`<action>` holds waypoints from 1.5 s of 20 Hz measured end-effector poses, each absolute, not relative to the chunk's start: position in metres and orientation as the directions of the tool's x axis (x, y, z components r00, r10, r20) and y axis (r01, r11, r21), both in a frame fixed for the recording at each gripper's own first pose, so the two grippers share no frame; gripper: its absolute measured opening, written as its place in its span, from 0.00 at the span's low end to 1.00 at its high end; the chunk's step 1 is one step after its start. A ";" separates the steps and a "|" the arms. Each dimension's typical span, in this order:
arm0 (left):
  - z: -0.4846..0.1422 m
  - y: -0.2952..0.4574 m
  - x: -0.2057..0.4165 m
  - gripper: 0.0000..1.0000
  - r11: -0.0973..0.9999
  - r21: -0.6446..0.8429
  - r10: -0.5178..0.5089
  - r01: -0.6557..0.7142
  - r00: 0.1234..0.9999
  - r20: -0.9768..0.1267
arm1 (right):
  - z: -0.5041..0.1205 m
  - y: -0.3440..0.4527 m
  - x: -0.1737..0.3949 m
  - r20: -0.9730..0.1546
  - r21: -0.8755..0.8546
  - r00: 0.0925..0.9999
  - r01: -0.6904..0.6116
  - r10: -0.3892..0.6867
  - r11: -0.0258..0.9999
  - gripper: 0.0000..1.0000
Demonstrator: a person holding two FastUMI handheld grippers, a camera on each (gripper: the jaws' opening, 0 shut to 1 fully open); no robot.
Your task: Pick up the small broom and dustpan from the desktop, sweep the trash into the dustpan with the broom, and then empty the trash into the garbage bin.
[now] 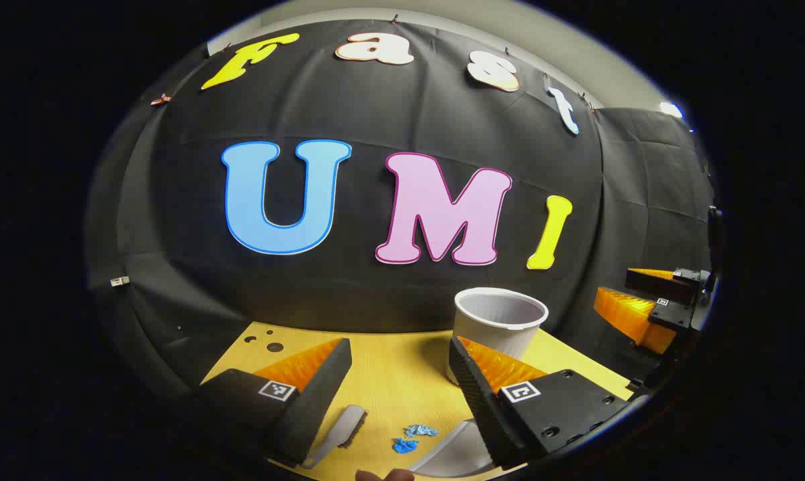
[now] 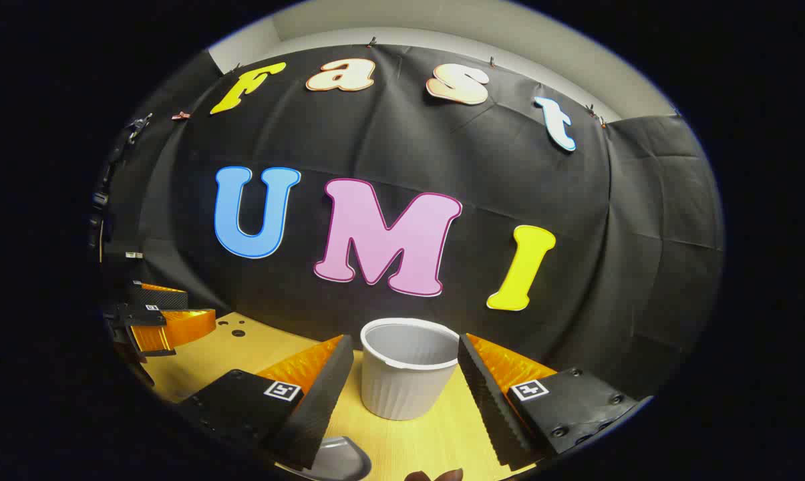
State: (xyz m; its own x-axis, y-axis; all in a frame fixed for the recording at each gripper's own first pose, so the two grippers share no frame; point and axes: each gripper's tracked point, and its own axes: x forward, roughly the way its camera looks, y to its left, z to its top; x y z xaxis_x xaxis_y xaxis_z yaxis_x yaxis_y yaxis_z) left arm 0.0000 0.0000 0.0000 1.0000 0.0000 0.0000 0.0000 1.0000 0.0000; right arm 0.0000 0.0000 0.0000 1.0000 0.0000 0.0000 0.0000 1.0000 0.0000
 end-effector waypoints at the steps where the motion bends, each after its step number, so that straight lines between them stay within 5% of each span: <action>1: 0.002 0.000 -0.001 0.96 1.000 0.000 -0.003 0.003 1.000 0.005 | 0.001 0.002 -0.001 0.001 0.004 1.000 -0.010 0.010 1.000 0.98; 13: 0.000 0.013 -0.026 0.96 0.999 0.011 -0.038 0.037 0.998 0.047 | -0.006 0.013 -0.028 -0.011 -0.027 0.991 -0.133 0.133 0.991 0.97; 18: -0.016 0.022 -0.038 0.96 0.998 0.024 -0.063 0.062 0.997 0.034 | -0.054 0.027 -0.049 -0.199 -0.004 0.952 -0.236 0.230 0.972 0.98; 24: -0.047 0.036 -0.038 0.96 1.000 -0.001 -0.024 0.024 0.999 -0.036 | -0.193 0.032 -0.106 -0.660 0.070 0.662 -0.417 0.356 0.906 0.98; 30: -0.061 0.049 -0.036 0.96 0.999 -0.015 0.029 -0.030 0.997 -0.066 | -0.302 0.039 -0.145 -0.856 0.053 0.399 -0.567 0.330 0.822 0.98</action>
